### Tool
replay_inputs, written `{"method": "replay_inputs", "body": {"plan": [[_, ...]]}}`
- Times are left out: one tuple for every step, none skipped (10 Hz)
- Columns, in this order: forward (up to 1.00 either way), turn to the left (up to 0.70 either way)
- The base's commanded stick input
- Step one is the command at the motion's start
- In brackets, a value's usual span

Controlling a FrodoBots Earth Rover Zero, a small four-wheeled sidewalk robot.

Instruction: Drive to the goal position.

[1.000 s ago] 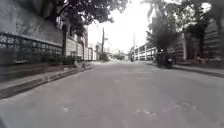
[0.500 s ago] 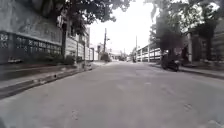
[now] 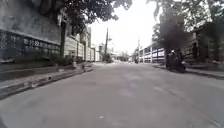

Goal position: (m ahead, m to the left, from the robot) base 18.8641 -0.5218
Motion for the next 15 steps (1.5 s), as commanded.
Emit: {"method": "replay_inputs", "body": {"plan": [[1.0, 0.01], [1.0, -0.15], [1.0, -0.39], [1.0, -0.39], [1.0, -0.31], [1.0, -0.04], [1.0, 0.01], [1.0, 0.01], [1.0, 0.01], [1.0, 0.01], [1.0, 0.01], [1.0, 0.01], [1.0, 0.01], [1.0, 0.01], [1.0, 0.01]]}}
